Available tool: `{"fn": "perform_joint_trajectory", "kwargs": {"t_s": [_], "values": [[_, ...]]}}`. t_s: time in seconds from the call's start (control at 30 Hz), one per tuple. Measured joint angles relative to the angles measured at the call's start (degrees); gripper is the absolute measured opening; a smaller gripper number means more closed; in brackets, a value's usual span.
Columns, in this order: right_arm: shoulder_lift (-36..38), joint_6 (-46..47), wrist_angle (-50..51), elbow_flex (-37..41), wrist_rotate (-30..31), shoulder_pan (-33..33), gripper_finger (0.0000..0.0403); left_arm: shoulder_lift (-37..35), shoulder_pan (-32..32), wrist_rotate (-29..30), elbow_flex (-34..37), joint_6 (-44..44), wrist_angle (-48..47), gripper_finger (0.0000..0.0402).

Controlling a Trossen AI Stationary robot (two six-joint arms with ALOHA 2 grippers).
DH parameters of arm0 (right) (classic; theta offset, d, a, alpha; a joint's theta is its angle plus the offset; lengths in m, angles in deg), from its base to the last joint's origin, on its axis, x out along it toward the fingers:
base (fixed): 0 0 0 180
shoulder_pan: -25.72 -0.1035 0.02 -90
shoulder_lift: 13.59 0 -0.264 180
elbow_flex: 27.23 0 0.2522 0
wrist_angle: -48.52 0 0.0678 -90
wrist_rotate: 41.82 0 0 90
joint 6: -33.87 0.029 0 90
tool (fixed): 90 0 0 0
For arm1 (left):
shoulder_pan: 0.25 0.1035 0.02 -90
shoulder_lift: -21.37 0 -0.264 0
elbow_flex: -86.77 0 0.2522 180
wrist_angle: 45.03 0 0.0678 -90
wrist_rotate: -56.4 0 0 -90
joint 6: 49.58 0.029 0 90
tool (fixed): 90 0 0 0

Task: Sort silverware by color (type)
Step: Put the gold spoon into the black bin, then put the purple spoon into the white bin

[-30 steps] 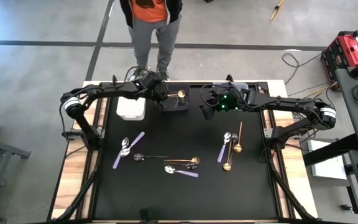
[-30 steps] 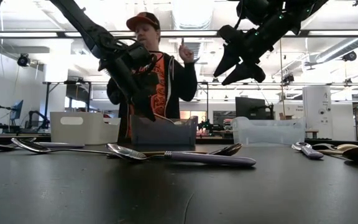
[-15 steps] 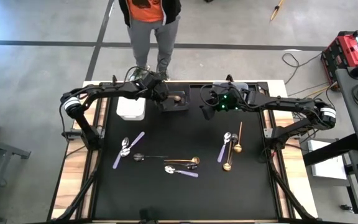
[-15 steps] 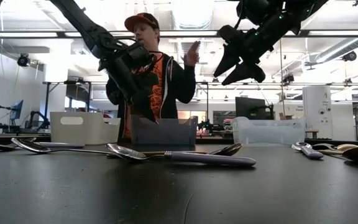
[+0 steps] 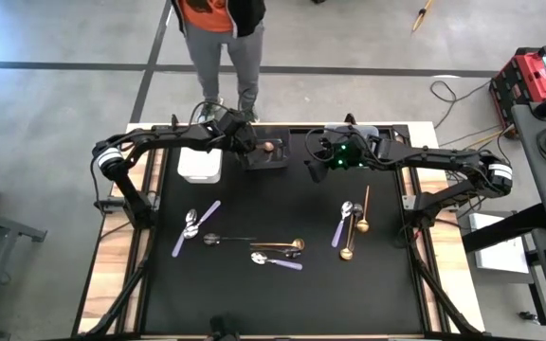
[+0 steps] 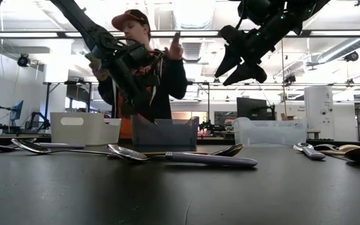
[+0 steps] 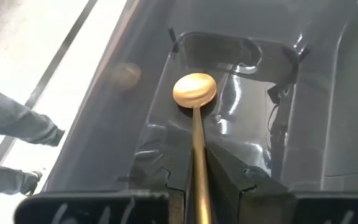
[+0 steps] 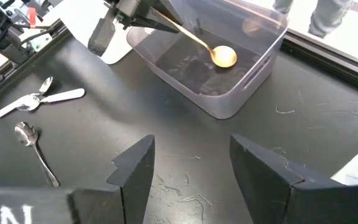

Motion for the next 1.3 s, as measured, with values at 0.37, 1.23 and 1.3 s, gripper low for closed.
{"fn": "perform_joint_trajectory", "kwargs": {"t_s": [0.37, 1.23, 1.3], "values": [[0.00, 0.00, 0.00, 0.02, 0.00, 0.02, 0.0199, -0.15, 0.00, 0.00, 0.02, 0.58, 0.05, 0.0057], [-0.02, -0.44, 0.00, 0.02, 1.51, -0.02, 0.0199, -7.65, -0.38, -6.27, 0.49, -2.64, 0.70, 0.0136], [-0.02, -0.44, 0.00, 0.02, 1.53, -0.02, 0.0199, -8.55, -0.67, -6.45, 1.05, -3.13, 0.75, 0.0131]]}}
